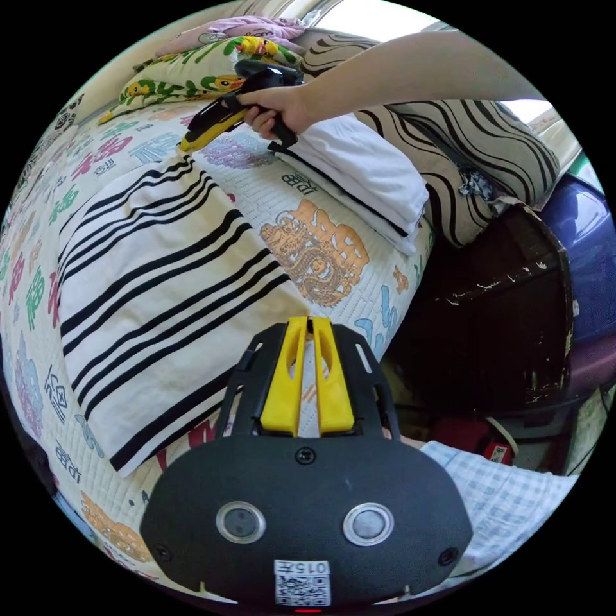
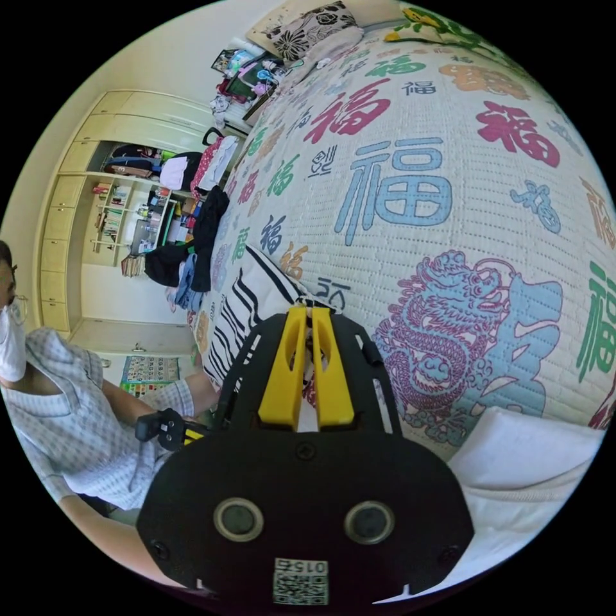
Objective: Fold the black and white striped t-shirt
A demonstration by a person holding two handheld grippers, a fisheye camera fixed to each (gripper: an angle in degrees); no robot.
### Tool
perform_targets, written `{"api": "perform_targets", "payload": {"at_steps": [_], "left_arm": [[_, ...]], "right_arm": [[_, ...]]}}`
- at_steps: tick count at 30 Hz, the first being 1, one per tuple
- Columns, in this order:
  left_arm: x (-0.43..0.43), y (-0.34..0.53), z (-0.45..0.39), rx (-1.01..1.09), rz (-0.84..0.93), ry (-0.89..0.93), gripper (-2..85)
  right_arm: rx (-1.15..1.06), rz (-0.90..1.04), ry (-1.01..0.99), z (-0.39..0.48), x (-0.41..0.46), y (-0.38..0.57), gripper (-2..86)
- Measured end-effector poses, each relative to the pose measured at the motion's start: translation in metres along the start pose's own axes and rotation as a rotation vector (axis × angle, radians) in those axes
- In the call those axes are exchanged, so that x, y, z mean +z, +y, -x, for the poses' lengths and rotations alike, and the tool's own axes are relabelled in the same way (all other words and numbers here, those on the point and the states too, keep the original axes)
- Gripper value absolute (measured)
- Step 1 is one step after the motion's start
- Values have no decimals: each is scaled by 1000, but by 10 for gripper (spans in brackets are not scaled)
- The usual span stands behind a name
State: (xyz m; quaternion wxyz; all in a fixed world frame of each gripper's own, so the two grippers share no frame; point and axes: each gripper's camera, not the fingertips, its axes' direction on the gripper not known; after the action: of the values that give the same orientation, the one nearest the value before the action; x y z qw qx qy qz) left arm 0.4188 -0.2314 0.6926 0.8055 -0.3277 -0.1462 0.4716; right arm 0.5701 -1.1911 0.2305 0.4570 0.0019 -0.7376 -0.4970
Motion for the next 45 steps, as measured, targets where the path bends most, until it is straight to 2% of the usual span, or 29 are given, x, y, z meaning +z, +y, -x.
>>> {"api": "perform_targets", "payload": {"at_steps": [4,7,10,12,14,15,16,18,19,20,24,28,33,34,37,39,41,45], "left_arm": [[22,-24,-1,14,69,27,41],[31,-36,8,8,155,127,64],[-8,-52,22,108,5,151,62],[-40,-74,49,113,-124,31,56],[-62,-113,113,-65,-229,-147,56],[-61,-123,131,-111,-228,-136,59],[-51,-141,163,-143,-210,-91,61],[-25,-164,196,-153,-107,-186,59],[-9,-176,212,-156,-18,-265,52],[1,-183,226,-135,38,-271,40],[2,-186,256,-148,33,-186,21],[-15,-181,282,-295,-48,-200,74],[-5,-184,325,-439,-40,19,118],[-2,-189,332,-457,-31,43,116],[0,-199,340,-417,12,28,107],[-1,-203,341,-358,33,23,97],[1,-209,342,-296,70,103,96],[7,-219,349,-307,136,85,79]], "right_arm": [[46,51,120,3,-19,14,42],[127,-29,223,13,-48,31,71],[143,-100,310,38,-70,51,71],[138,-102,344,52,-73,60,60],[77,-70,295,68,-63,63,33],[65,-60,280,71,-58,63,25],[63,-31,263,75,-48,61,12],[102,12,275,76,-33,60,0],[131,59,331,74,-24,63,-5],[149,81,391,70,-21,69,-6],[270,-28,292,58,-48,100,-3],[331,-84,313,57,-85,139,40],[357,-54,210,46,-99,159,136],[379,-38,167,44,-96,161,139],[394,27,250,52,-98,168,125],[323,47,294,67,-100,177,79],[291,33,247,80,-102,190,96],[370,55,123,72,-102,208,74]]}}
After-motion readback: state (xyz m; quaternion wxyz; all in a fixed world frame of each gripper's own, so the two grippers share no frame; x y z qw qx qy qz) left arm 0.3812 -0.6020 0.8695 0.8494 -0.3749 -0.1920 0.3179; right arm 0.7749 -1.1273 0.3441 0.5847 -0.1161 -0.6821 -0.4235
